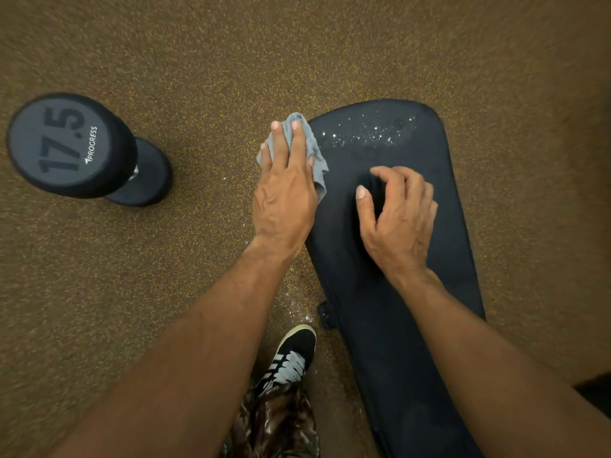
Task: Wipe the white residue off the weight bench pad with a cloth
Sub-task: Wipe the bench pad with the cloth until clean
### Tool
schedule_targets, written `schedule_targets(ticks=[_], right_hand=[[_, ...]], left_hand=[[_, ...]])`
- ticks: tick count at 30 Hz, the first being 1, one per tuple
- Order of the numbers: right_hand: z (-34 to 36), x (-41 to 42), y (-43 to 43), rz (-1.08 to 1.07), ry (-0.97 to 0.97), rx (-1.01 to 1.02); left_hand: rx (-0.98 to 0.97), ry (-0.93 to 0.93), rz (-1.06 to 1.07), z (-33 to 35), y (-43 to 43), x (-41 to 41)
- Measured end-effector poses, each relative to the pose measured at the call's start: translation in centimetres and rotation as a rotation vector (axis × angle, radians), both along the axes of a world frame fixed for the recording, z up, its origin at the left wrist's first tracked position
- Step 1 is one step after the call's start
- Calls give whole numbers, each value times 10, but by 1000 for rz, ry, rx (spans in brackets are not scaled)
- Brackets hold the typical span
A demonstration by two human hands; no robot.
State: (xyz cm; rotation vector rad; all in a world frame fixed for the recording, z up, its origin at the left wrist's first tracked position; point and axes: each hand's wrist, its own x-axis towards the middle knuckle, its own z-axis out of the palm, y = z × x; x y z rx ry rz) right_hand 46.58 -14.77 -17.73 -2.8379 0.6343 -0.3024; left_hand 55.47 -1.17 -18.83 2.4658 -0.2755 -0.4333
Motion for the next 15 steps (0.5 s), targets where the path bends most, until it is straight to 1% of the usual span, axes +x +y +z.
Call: schedule_targets(ticks=[2,5,10,11,13,15], right_hand=[[-5,-4,-8,-39,-12,-33],[-15,-11,-15,0,-25,-60],[-19,-12,-16,-9,-41,-32],[-19,-11,-16,-6,-42,-32],[-19,-11,-17,0,-41,-37],[-19,-12,-17,6,-39,-29]], left_hand=[[8,-47,-32,-2,0,-2],[22,-138,-47,-9,-1,1],[45,-198,-76,-15,-13,10],[33,-224,-100,-16,-11,10],[22,-306,-213,-19,4,5],[62,-368,-328,-21,25,-1]])
